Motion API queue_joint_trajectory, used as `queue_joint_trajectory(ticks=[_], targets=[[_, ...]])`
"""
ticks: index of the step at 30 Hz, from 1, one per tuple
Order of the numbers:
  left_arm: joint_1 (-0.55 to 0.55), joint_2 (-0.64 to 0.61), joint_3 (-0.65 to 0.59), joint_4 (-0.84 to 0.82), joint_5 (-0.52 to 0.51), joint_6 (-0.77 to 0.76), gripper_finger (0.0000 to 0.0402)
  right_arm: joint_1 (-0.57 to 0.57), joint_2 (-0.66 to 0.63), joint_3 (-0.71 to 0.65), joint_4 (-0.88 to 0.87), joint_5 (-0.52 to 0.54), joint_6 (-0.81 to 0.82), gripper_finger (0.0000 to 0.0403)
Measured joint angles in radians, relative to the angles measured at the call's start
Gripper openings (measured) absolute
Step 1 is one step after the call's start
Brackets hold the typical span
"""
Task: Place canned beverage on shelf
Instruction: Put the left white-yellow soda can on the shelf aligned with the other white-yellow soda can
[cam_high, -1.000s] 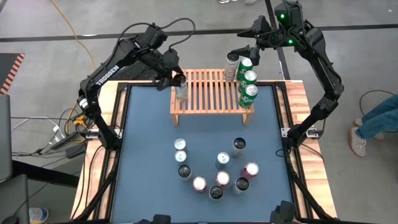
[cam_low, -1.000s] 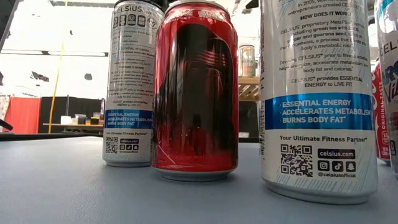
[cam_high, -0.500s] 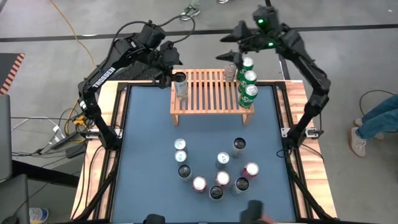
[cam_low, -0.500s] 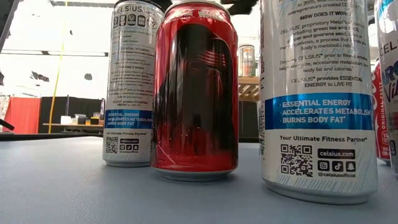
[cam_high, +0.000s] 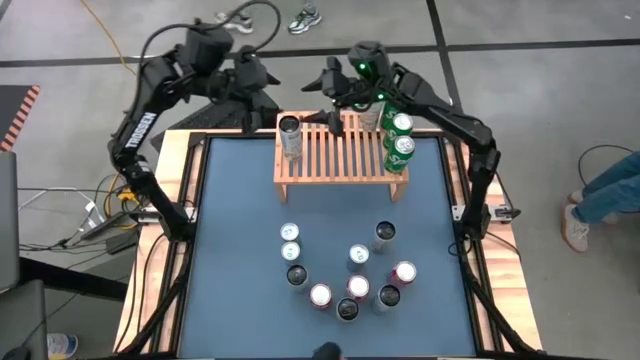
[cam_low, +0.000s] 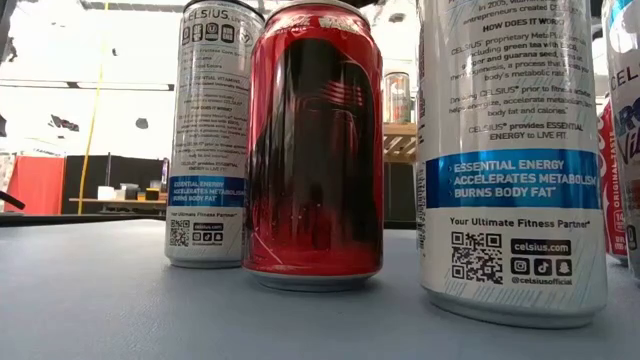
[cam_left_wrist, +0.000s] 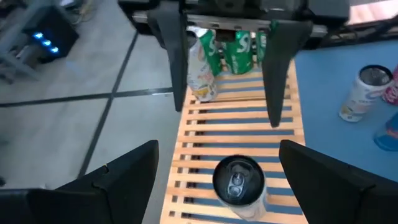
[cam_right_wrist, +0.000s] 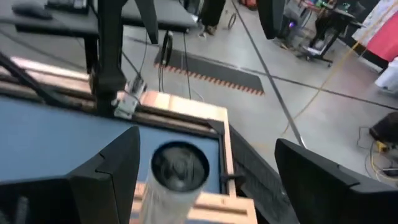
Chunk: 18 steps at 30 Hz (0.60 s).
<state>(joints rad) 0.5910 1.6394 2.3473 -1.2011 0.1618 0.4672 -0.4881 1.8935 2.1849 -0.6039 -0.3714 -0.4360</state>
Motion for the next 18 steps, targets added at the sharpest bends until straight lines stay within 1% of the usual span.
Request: queue_joint_trajectory(ticks=[3, 5, 7, 16, 18], targets=[[-0.012, -0.029, -0.007, 0.0, -0.034, -0.022, 0.0321, 0.005, 0.028, 0.0, 0.057, -0.046, 0.068, 0.0318], [-0.021, -0.045, -0.007, 0.0, -0.044, -0.044, 0.0321, 0.005, 0.047, 0.0, 0.089, -0.093, 0.125, 0.0318], [-0.023, -0.058, -0.007, 0.0, -0.045, -0.065, 0.0321, 0.01, 0.068, 0.0, 0.103, -0.118, 0.163, 0.0318], [-0.039, -0.076, -0.007, -0.004, -0.052, -0.123, 0.0321, 0.043, 0.109, 0.003, 0.123, -0.125, 0.169, 0.0318], [-0.041, -0.076, -0.007, -0.012, -0.054, -0.131, 0.0321, 0.04, 0.118, 0.001, 0.101, -0.124, 0.174, 0.0318]])
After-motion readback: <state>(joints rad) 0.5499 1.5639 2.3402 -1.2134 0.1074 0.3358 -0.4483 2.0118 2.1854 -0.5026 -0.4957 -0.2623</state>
